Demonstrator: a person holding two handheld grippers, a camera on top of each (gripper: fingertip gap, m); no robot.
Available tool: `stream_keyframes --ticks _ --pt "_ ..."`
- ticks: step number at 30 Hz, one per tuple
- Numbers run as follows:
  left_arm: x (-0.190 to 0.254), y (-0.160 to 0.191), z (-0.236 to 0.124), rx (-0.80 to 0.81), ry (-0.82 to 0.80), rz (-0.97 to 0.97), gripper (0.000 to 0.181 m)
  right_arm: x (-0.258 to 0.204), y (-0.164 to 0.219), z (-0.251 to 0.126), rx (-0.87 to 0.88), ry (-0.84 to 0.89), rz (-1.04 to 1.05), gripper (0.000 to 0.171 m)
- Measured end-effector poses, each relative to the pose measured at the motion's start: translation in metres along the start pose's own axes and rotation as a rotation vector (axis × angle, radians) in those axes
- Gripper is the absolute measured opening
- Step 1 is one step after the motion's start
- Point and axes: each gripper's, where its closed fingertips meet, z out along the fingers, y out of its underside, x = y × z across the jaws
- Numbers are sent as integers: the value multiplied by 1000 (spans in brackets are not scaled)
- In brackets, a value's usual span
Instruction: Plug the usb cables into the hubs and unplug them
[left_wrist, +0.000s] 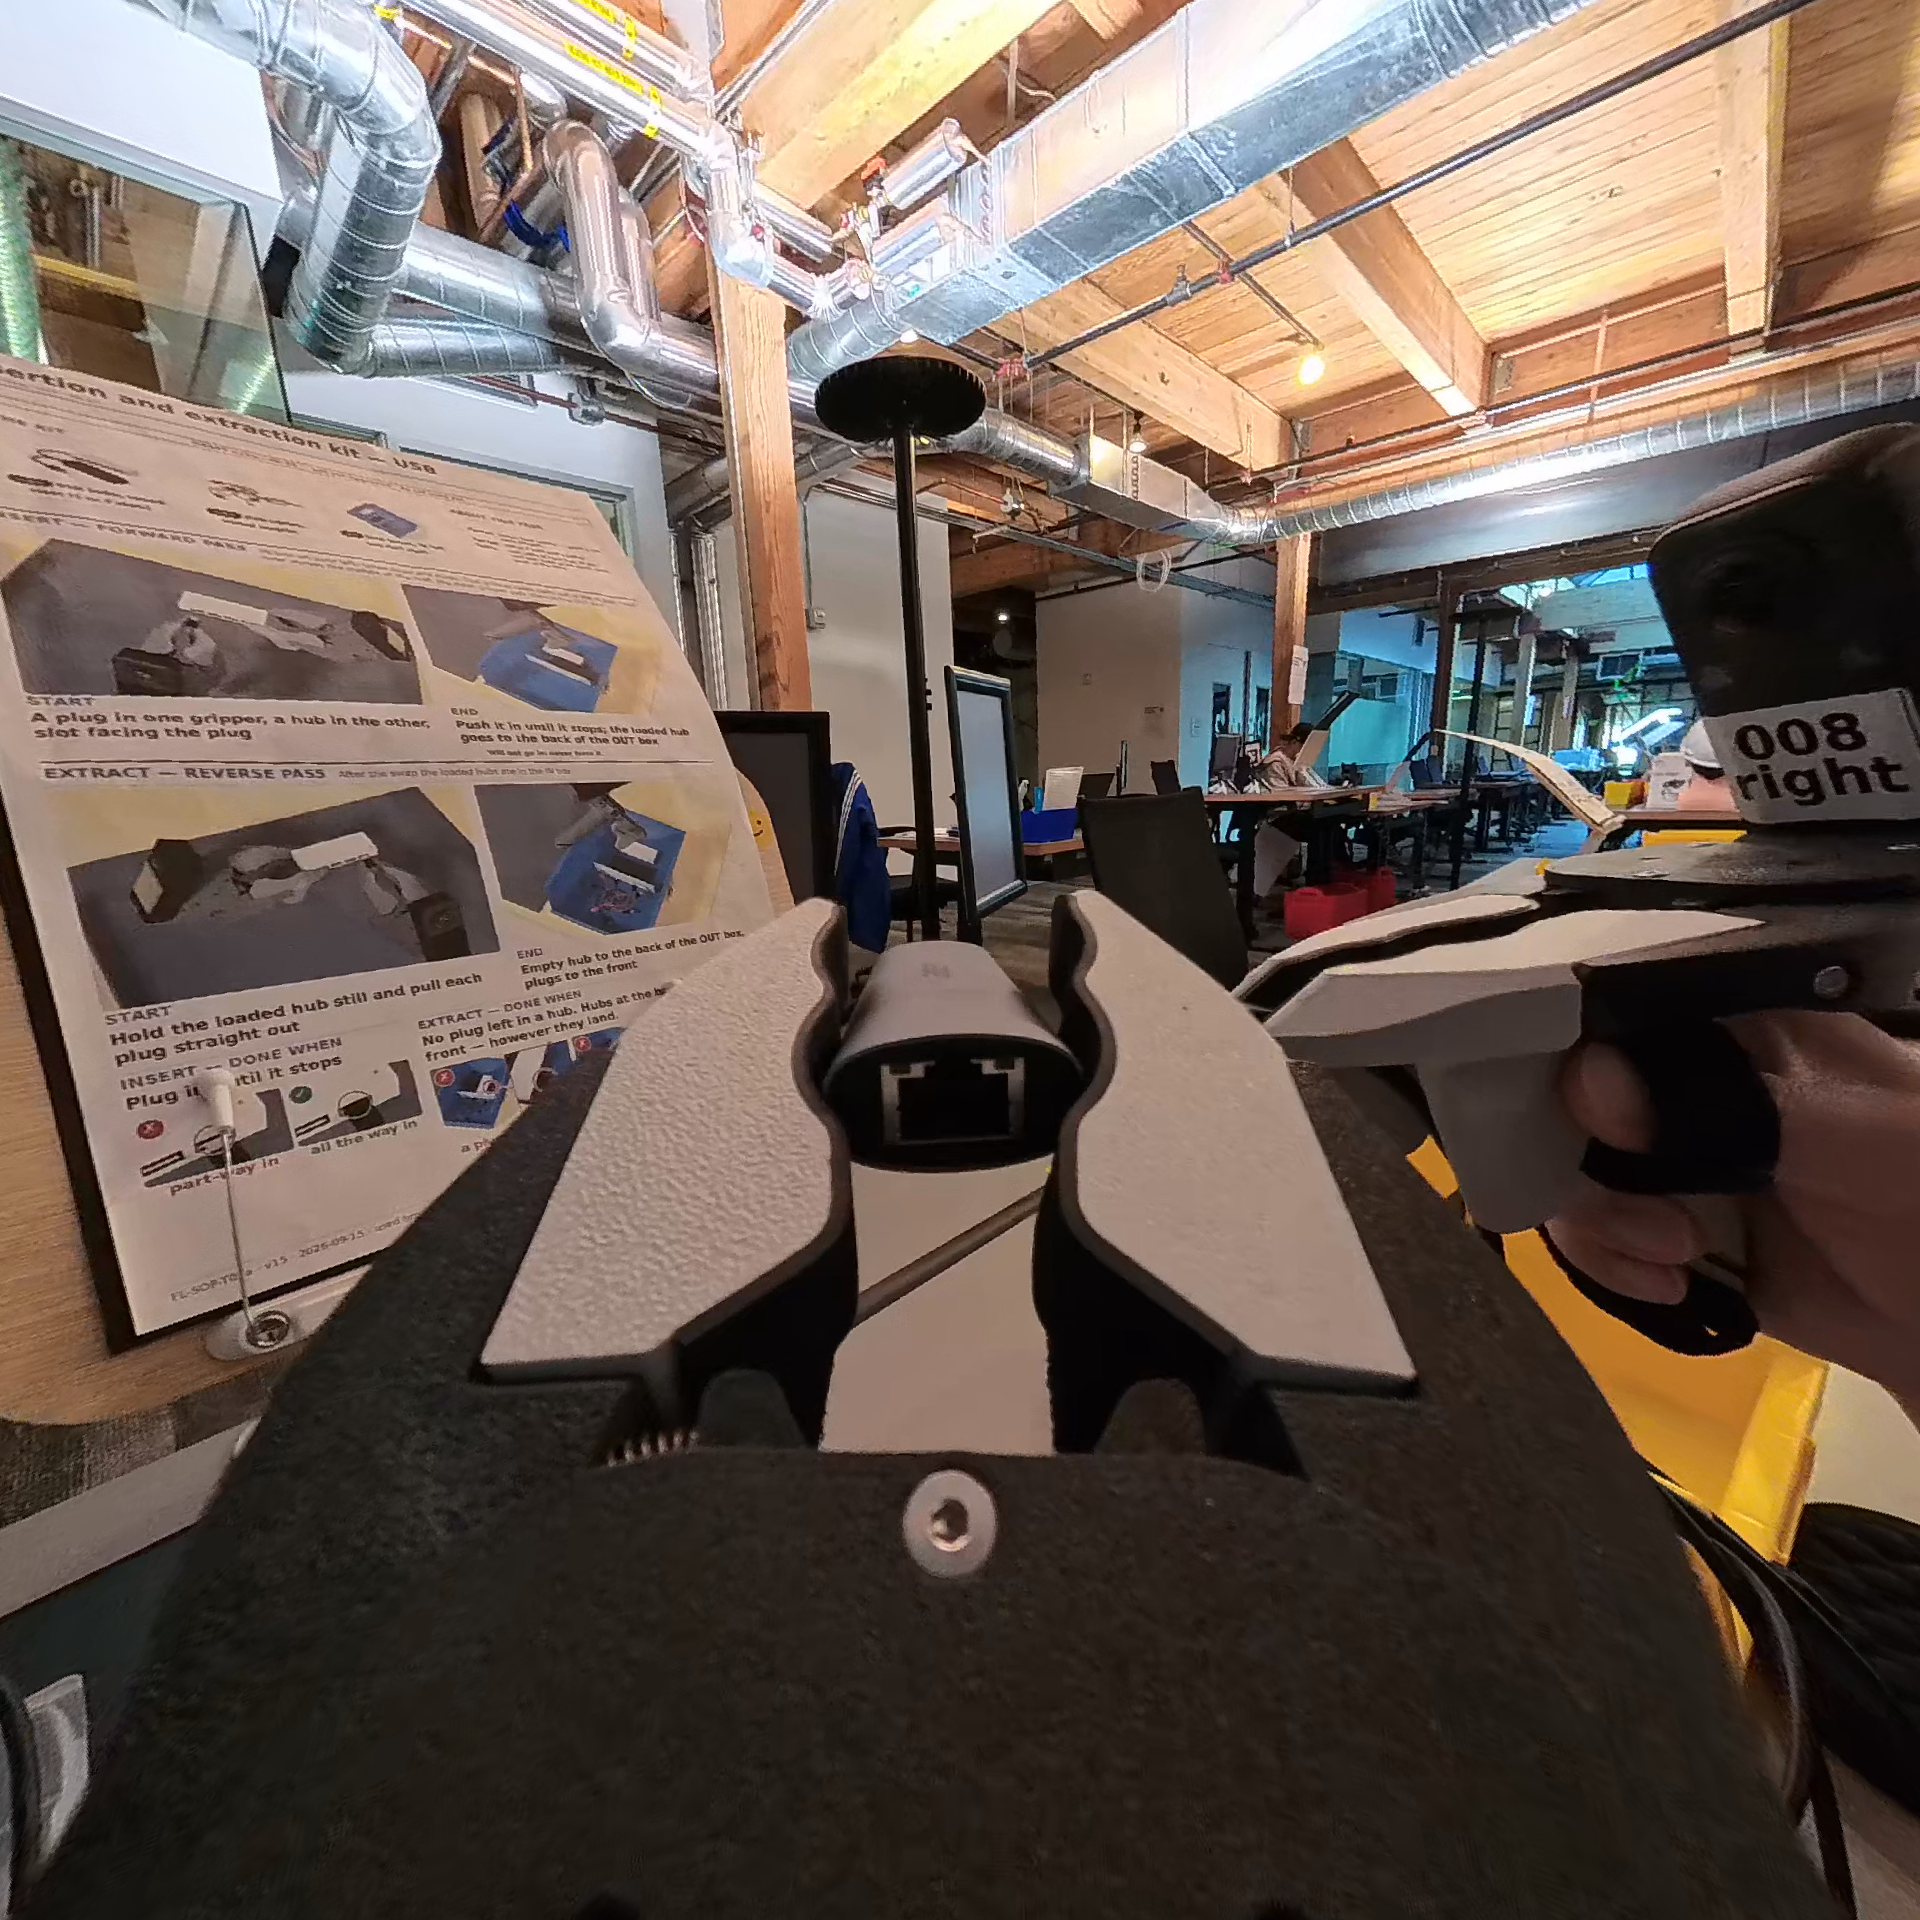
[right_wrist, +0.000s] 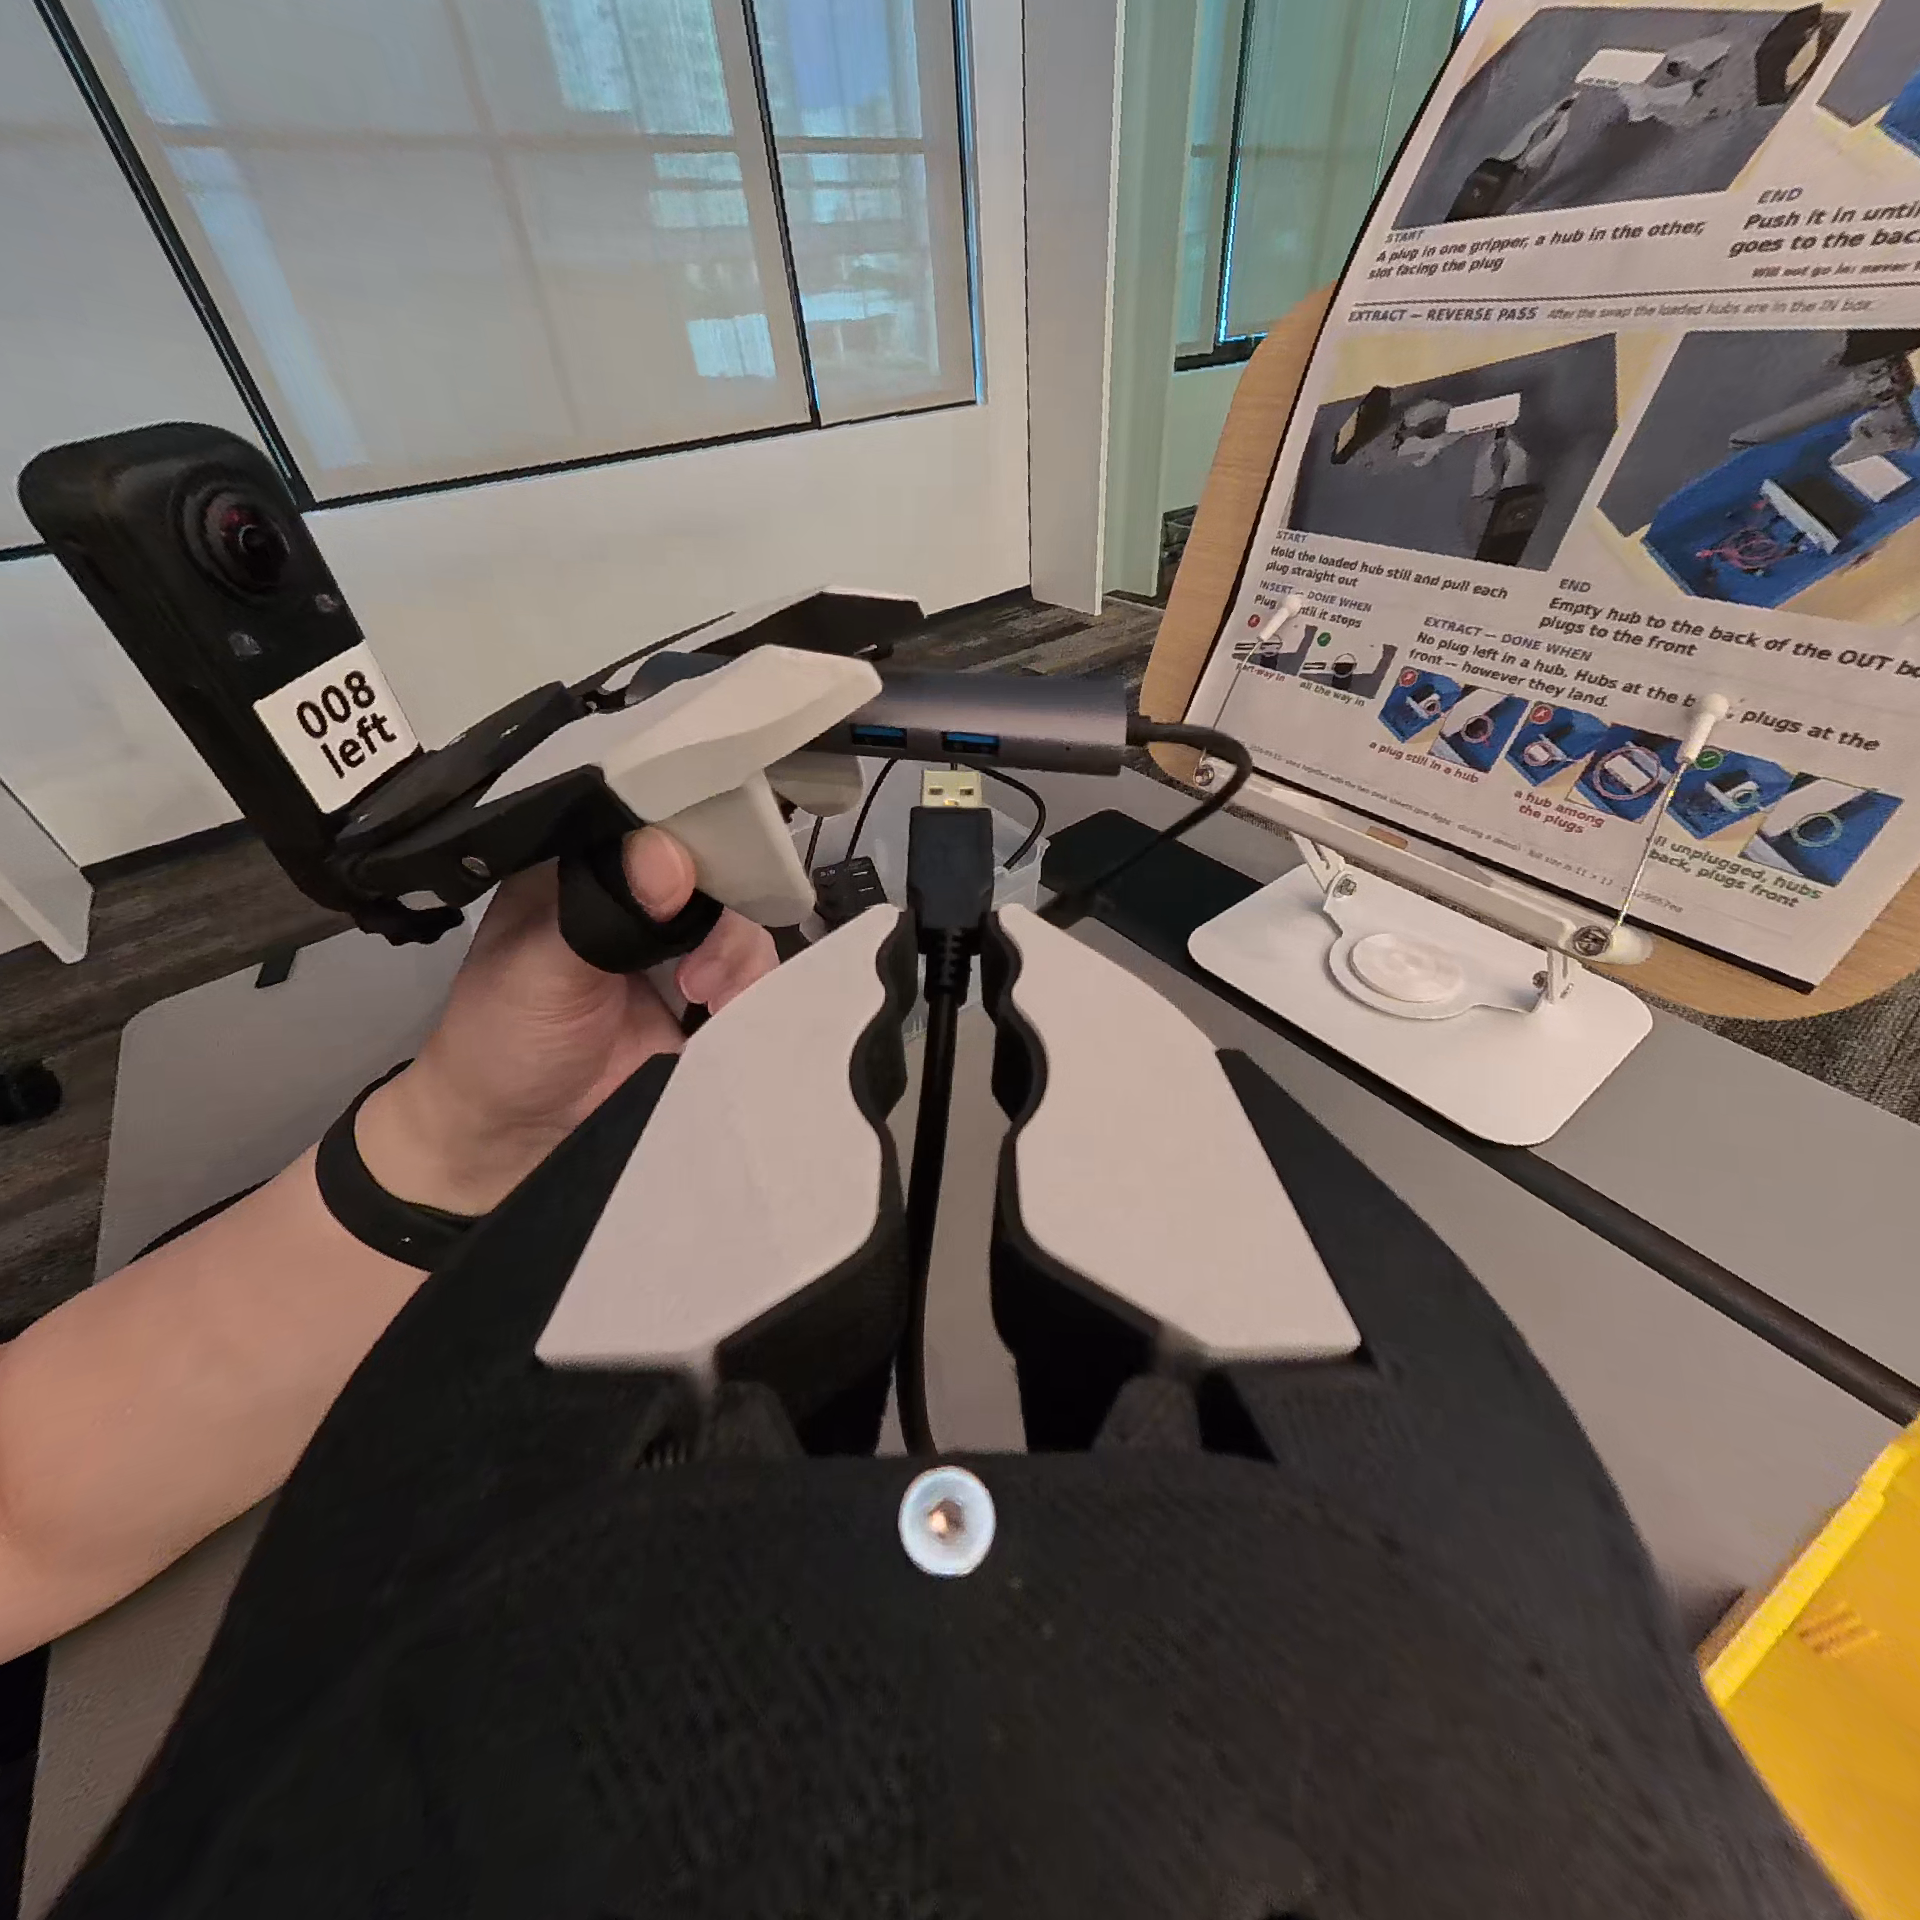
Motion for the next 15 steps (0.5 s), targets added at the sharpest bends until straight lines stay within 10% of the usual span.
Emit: stream_keyframes --ticks 15 --pt "8 6 4 -26 30 25 36 5 4 2 -12 2 16 12"
